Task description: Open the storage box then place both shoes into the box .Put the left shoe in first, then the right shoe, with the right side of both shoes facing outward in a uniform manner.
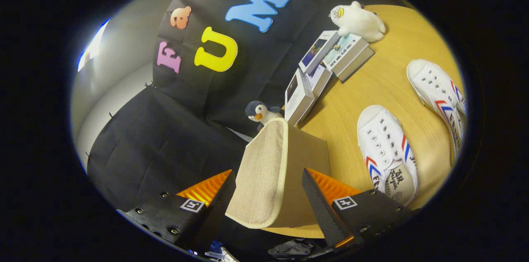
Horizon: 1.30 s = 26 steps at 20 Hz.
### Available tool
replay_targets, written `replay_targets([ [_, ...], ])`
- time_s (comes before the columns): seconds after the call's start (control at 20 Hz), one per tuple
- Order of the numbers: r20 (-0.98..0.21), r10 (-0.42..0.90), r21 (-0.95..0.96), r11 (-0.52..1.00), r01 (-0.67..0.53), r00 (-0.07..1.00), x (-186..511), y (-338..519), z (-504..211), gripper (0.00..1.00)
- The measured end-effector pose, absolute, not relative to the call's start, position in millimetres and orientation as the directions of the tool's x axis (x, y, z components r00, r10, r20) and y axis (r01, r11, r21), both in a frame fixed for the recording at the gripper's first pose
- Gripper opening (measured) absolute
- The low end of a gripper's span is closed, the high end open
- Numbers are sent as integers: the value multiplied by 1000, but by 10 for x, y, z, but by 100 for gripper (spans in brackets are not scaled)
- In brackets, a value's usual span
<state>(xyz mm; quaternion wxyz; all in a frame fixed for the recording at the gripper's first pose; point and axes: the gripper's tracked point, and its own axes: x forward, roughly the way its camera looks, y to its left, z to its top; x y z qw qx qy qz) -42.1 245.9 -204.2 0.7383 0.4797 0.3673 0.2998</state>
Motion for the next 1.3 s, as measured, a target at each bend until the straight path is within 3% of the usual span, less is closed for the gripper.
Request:
replay_targets([
  [0.4, -192, 879, 979, 200, 27, 437, -608, 2777, -2138, 95],
  [0.45, -193, 881, 980, 196, 38, 432, -613, 2785, -2157, 93],
  [0.5, -186, 891, 982, 185, 42, 415, -635, 2826, -2154, 80],
  [0.7, -195, 911, 980, 197, 32, 364, -708, 2899, -2153, 80],
  [0.8, -205, 893, 978, 200, 57, 400, -604, 2800, -2132, 24],
  [0.95, -216, 911, 973, 229, 6, 350, -621, 2762, -2147, 24],
  [1.0, -223, 892, 973, 230, 29, 392, -490, 2846, -2193, 16],
  [1.1, -189, 905, 981, 190, 35, 380, -516, 2783, -1997, 1],
  [1.3, -158, 926, 984, 178, -28, 344, -505, 2840, -1472, 1],
])
